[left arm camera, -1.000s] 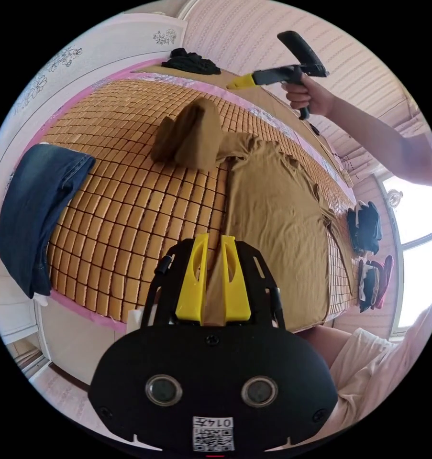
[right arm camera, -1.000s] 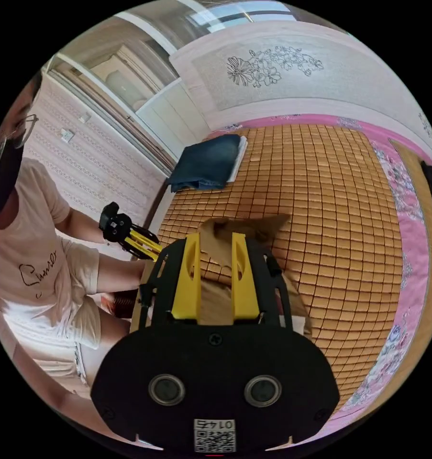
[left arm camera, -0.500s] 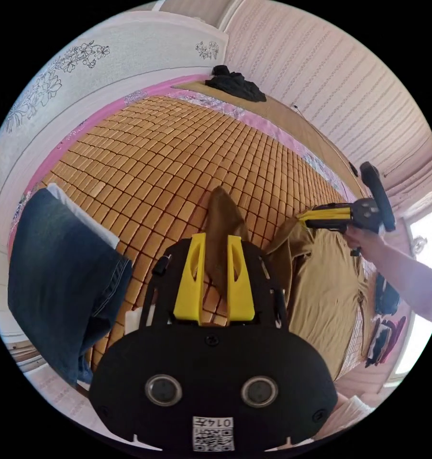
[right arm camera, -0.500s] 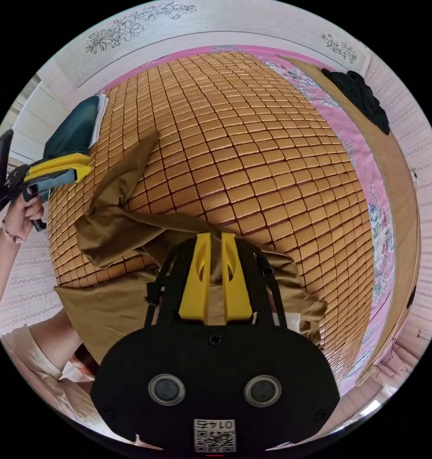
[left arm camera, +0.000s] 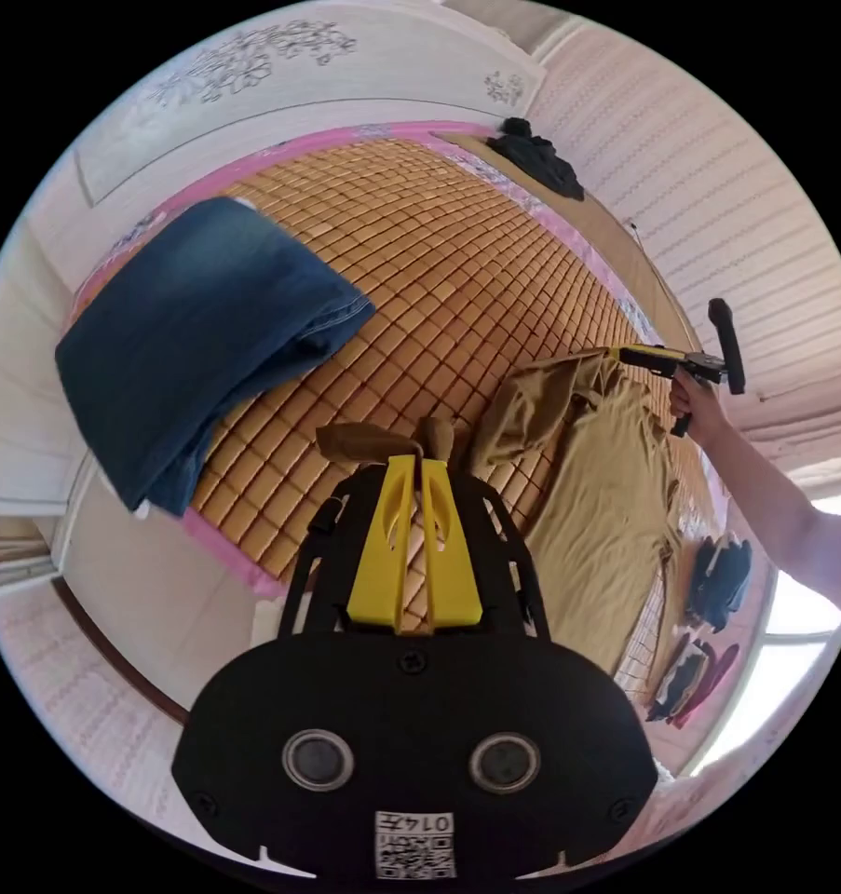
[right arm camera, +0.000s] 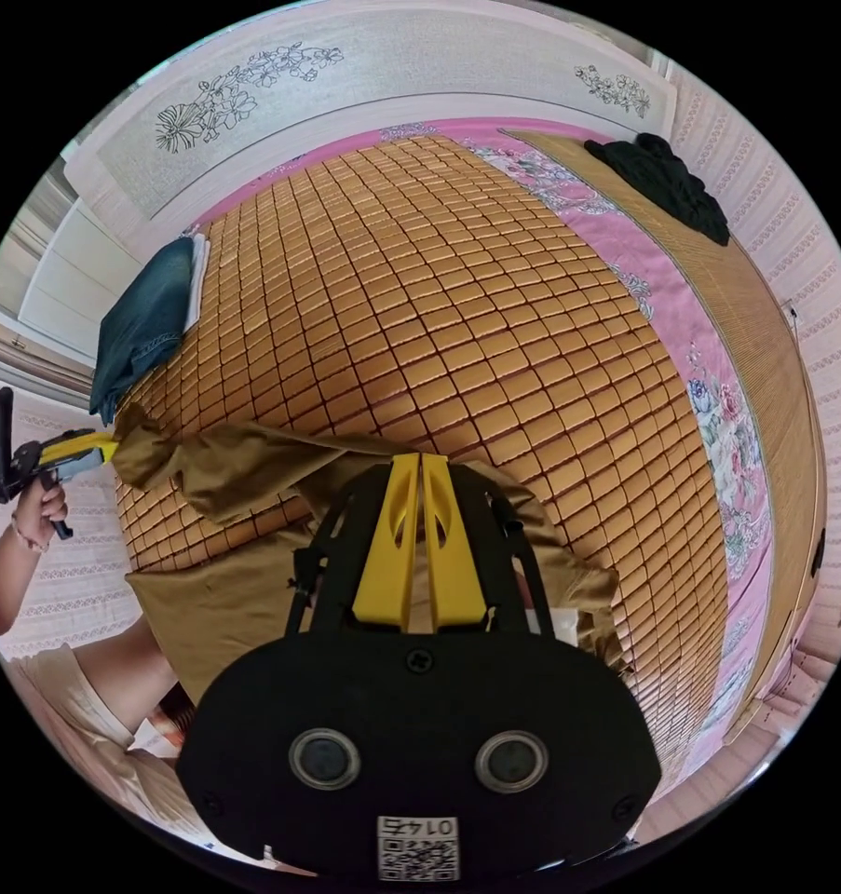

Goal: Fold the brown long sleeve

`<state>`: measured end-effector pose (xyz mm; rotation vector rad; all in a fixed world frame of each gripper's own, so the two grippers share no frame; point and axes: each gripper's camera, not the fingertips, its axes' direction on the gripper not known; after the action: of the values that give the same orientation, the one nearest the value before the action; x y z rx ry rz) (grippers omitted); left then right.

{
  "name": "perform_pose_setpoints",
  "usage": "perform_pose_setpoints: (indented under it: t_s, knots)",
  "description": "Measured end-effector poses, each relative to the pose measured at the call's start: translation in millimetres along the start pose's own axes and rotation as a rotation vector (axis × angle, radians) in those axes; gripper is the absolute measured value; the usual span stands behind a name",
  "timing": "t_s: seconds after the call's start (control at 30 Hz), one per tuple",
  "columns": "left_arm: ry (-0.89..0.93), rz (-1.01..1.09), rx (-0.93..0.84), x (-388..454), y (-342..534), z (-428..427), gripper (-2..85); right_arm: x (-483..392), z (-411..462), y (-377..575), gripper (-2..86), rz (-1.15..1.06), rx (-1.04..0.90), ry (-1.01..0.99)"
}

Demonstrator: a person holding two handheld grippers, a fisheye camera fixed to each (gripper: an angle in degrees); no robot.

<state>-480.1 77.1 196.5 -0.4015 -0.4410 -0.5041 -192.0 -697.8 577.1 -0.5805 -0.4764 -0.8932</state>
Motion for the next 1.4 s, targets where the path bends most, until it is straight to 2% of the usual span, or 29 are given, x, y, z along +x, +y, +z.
perform_pose_setpoints:
  t_s: [0.17, 0.37, 0.5, 0.67, 0.73, 0.83, 1.03, 1.23, 1.4]
  knots:
    - [0.147, -0.233, 0.062, -47, 52, -57, -0.9, -15, -3, -16, -1.0, -0.057, -0.006, -0.038]
    - [0.053, -0.349, 0.193, -83, 36, -59, 0.4, -29, 11, -46, -0.9, -0.034, -0.058, 0.006]
    - [-0.022, -0.217, 0.164, -71, 22, -49, 3.8, -31, 22, -60, -1.0, 0.007, -0.102, 0.020]
    - [-0.353, 0.263, -0.029, -6, 7, 2, 8.0, -40, 23, -67, -1.0, 0.006, -0.099, 0.050]
    - [-0.396, 0.337, -0.090, 3, 4, 23, 8.5, -41, 23, -68, -1.0, 0.002, -0.100, 0.051]
    - [-0.444, 0.325, -0.122, -2, -4, 45, 7.8, -41, 23, -72, -1.0, 0.000, -0.111, 0.043]
    - [-0.330, 0.305, -0.180, -4, -1, 41, -0.1, -41, 26, -75, -1.0, -0.027, -0.116, 0.042]
    - [-0.113, 0.311, -0.215, 12, 21, -11, -0.9, -39, 28, -77, -1.0, -0.057, -0.124, 0.035]
    - [-0.175, 0.188, -0.155, -14, 9, -26, -0.3, -42, 34, -81, -1.0, -0.111, -0.133, 0.050]
